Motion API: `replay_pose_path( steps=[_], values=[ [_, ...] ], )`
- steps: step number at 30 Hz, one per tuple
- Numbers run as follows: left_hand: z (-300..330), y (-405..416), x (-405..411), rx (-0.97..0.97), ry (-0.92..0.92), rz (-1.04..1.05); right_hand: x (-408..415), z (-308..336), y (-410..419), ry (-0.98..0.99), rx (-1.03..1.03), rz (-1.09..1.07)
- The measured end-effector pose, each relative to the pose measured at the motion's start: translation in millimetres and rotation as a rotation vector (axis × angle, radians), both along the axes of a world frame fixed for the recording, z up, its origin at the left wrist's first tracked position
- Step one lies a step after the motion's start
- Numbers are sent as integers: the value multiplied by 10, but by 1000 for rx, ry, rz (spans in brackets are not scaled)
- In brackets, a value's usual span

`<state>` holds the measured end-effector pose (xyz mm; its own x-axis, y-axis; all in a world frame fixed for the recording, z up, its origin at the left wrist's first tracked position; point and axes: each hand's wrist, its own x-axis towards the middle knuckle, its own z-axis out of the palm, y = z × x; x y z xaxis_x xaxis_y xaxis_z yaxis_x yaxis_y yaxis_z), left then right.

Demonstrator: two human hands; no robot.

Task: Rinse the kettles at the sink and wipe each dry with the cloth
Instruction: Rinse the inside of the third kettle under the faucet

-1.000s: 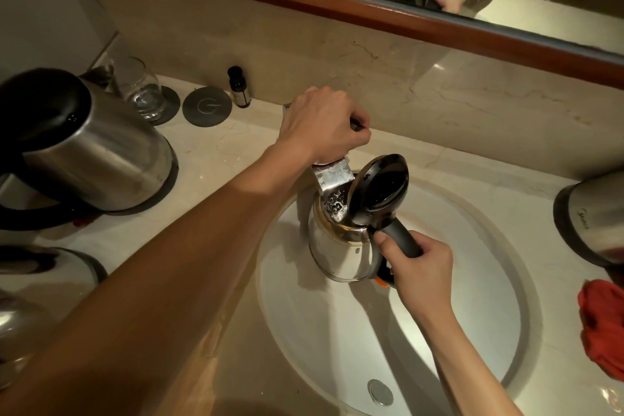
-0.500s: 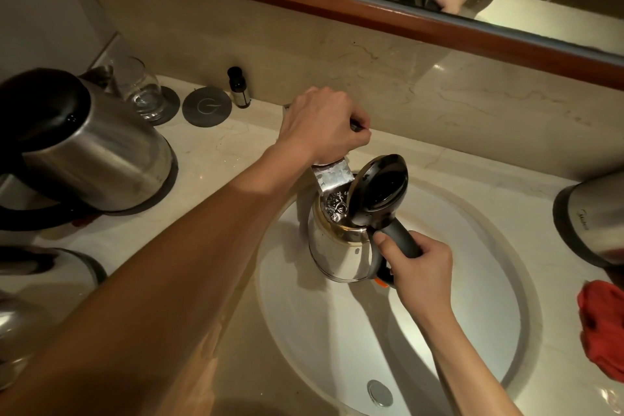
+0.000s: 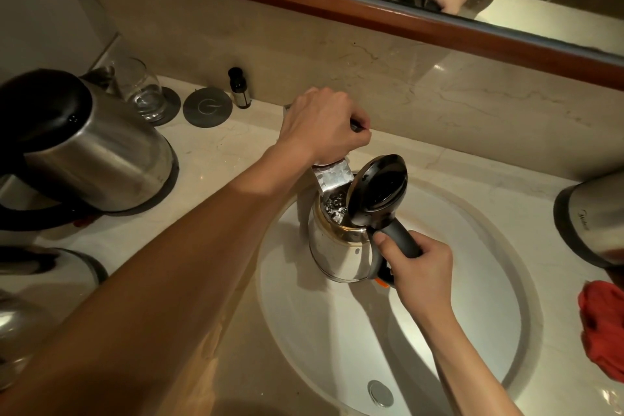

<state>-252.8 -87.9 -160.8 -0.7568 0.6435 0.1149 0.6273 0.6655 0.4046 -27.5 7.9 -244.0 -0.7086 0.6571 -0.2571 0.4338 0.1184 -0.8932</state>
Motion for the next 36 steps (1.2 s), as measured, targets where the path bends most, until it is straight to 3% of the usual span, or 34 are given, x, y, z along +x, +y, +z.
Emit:
replay_pose_path(
  steps=[36],
  values=[
    [21, 6, 4, 14, -66, 25, 24, -66, 6, 39, -11, -1]
  ],
)
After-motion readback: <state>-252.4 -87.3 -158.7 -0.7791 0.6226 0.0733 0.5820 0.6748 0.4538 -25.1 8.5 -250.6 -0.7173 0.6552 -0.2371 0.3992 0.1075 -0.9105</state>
